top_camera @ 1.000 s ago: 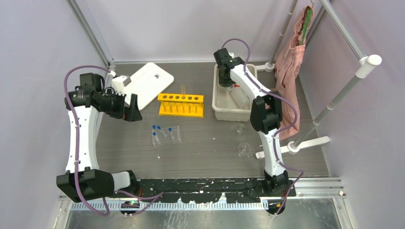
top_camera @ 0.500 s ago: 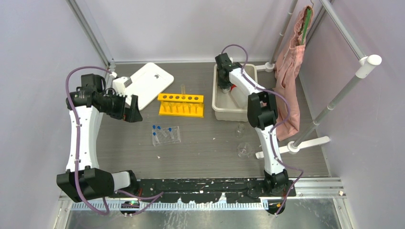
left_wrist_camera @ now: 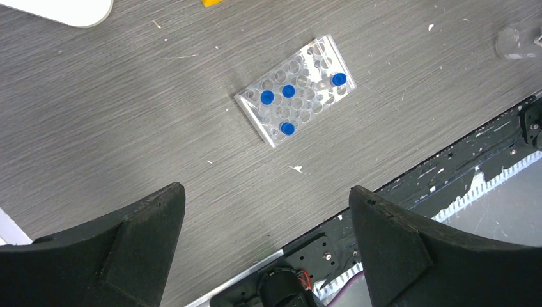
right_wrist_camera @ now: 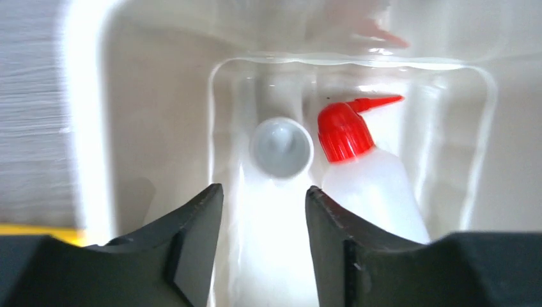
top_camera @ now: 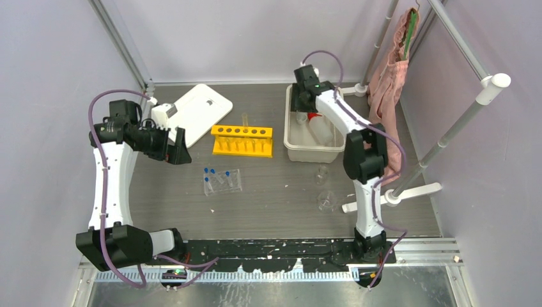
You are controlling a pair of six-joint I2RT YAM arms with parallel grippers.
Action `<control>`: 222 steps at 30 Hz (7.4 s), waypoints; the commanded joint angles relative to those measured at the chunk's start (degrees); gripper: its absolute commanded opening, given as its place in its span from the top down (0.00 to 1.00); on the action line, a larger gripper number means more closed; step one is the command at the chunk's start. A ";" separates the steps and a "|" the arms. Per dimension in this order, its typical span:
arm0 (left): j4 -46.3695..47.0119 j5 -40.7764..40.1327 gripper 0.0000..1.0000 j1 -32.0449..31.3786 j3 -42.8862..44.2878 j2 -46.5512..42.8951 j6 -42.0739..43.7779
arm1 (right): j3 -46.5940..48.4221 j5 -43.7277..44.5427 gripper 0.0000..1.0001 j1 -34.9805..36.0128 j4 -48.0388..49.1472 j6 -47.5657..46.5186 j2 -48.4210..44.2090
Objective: Organize the chemistry lab equipment
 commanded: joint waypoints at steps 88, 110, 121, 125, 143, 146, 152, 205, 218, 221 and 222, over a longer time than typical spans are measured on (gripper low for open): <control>-0.38 4.42 0.00 0.27 0.92 -3.28 -0.21 | -61.93 12.47 0.99 15.49 -0.53 15.70 -55.20; 0.05 5.17 0.00 0.26 1.38 -3.16 -1.29 | -5.79 11.71 0.99 7.13 -22.17 4.94 -35.76; 1.49 4.81 0.00 0.24 -0.43 -2.53 -1.42 | 10.61 10.82 0.99 -2.65 -21.50 2.19 -9.61; 2.00 4.71 0.00 0.23 -0.97 -2.54 -1.39 | 15.15 11.36 0.99 -4.40 -22.22 2.74 -2.97; 2.09 4.62 0.00 0.24 -1.91 -3.37 -0.90 | 12.33 13.40 0.99 -5.46 -19.97 2.52 3.44; 2.08 4.69 0.00 0.22 -2.04 -3.41 -0.87 | 10.48 14.54 0.99 -5.44 -19.03 2.06 2.32; 1.93 4.66 0.00 0.27 -2.03 -3.74 -0.75 | 11.59 15.50 0.77 -5.27 -19.97 2.59 1.18; 1.47 4.76 0.00 0.25 -2.06 -5.61 -1.36 | -63.47 22.54 0.55 39.48 -17.93 41.07 -50.46; 1.39 4.61 0.00 0.24 -1.52 -5.53 -1.29 | -61.76 21.50 0.99 36.20 -18.35 37.20 -52.25; 1.39 4.74 0.00 0.27 -1.27 -5.37 -1.37 | -56.67 20.62 0.99 36.06 -22.52 35.07 -55.09; 1.39 4.82 0.00 0.27 -1.20 -5.27 -1.25 | -54.28 20.07 0.99 36.01 -23.79 34.11 -55.97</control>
